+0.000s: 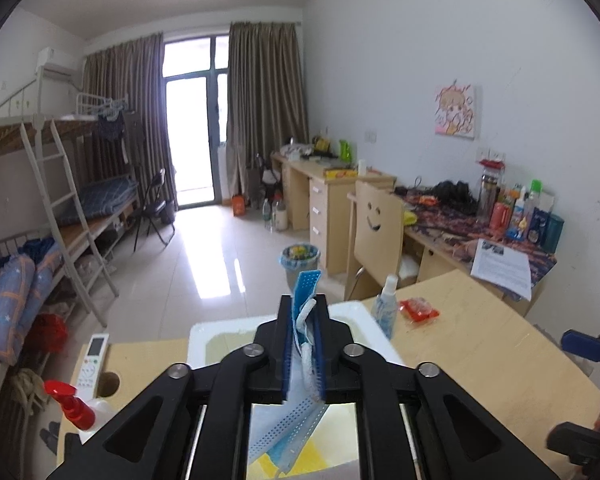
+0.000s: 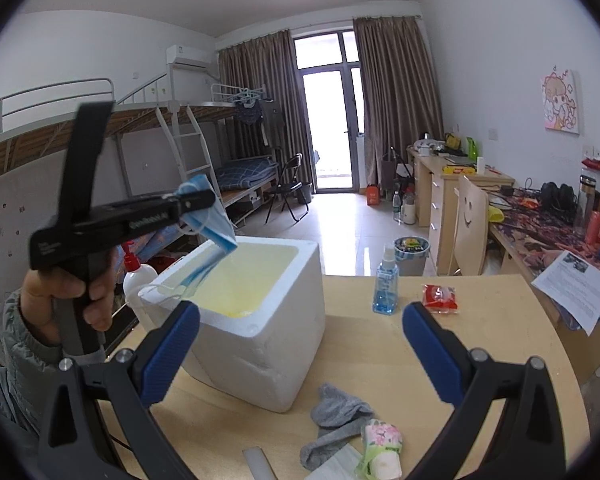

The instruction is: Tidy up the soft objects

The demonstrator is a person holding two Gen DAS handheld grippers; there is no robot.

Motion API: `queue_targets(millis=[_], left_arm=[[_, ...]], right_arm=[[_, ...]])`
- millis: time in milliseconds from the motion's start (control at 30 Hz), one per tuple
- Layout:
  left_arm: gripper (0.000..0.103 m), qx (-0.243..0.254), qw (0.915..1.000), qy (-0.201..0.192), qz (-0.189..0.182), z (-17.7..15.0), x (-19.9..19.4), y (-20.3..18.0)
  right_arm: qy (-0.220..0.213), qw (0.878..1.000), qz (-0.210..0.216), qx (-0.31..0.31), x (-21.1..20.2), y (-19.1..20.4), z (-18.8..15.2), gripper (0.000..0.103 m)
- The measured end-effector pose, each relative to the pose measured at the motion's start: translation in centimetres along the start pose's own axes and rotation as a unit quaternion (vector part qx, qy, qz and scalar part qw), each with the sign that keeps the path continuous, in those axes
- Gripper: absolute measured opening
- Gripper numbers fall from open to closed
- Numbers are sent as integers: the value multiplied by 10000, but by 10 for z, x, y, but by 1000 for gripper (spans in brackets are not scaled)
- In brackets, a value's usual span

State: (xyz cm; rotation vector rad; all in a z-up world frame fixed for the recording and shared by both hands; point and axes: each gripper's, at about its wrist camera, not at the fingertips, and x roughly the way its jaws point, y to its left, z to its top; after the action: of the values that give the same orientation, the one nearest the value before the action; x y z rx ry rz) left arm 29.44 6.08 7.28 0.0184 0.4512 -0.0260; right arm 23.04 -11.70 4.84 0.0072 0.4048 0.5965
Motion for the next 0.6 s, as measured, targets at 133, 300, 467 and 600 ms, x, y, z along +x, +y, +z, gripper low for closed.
queue_targets(millis=[133, 300, 467, 600], left_arm=[[63, -24, 9999, 153, 66, -4, 8, -1], [88, -57, 9995, 300, 80, -7, 11, 0], [102, -218, 9995, 192, 105, -7, 2, 1], [102, -224, 9997, 53, 13, -10, -17, 0]], right_arm=[[35, 10000, 25, 26, 0, -2, -2, 103], [14, 10000, 42, 51, -1, -4, -4, 103], [-22, 9999, 50, 90, -3, -8, -6, 103], [-48, 9999, 71, 131, -6, -10, -9, 103]])
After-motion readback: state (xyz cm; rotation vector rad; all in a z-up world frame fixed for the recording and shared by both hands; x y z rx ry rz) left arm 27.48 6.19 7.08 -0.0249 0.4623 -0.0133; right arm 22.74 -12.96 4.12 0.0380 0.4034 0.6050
